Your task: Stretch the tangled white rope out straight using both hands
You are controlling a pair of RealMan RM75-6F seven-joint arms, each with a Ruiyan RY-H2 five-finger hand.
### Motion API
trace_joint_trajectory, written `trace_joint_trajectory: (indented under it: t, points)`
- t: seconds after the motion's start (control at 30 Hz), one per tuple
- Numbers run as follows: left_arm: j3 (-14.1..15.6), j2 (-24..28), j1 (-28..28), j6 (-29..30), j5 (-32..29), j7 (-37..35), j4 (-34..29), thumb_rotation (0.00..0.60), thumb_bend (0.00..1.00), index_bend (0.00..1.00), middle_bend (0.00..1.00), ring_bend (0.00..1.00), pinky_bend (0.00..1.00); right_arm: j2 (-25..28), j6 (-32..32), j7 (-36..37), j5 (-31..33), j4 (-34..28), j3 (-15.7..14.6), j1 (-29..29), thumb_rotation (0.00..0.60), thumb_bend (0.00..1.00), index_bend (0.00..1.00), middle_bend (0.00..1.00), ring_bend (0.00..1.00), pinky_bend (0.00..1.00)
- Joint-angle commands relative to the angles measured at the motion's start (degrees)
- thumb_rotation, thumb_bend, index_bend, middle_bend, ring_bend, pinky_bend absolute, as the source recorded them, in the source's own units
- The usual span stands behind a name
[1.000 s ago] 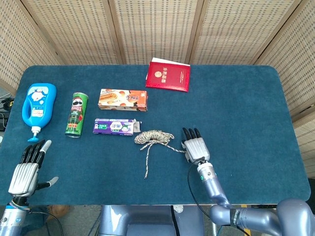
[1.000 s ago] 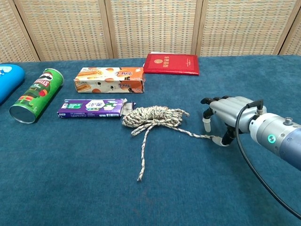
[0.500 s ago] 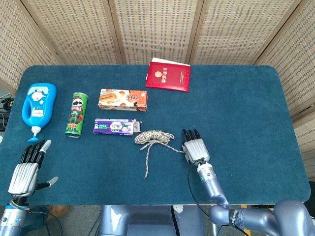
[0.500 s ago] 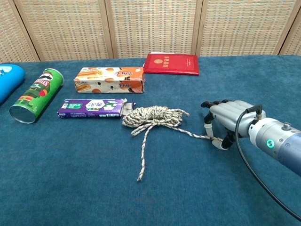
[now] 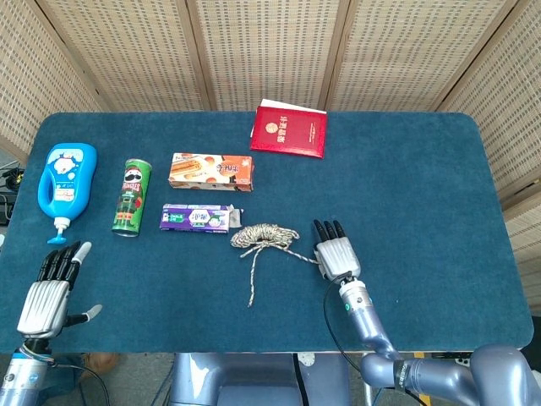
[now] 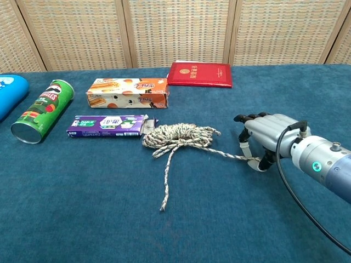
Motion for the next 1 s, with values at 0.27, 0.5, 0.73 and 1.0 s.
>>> trace_joint_trajectory:
  t: [0.27,0.5,0.73,1.0]
  points:
    - [-1.49,-2.56,-4.66,-4.52,1.58,2.14,2.53,0.6,0.08,0.0,0.0,0.0,0.0,0.25,-0.21,0.38,-0.93,-0.01,0.21,-0.19,0.6,0.39,0.66,0.0,0.0,0.0]
    - [-4.03,-3.84,-14.22,-15.09,3.38,12.49,0.92,0.6,0.1,0.09,0.0,0.0,0.0,0.85,-0.3,-0.42,-0.76,-0.98,0.64,-0.13,0.6,0.39,0.66,0.0,0.0,0.0]
    - [-5.71,-9.54,-23.72,-22.77,7.22,16.14,6.28,0.6,0.15,0.35,0.0,0.0,0.0,1.4,-0.36,-1.88,0.38,-2.26,1.46,0.27,0.6,0.39,0.66,0.01,0.0,0.0]
    - [-4.74,-16.61,-30.77,-27.9,10.26,13.5,12.59,0.6,0.2,0.49,0.0,0.0,0.0,1.41,-0.74,-2.73,1.35,-2.53,1.87,0.76,0.6,0.39,0.66,0.01,0.0,0.0]
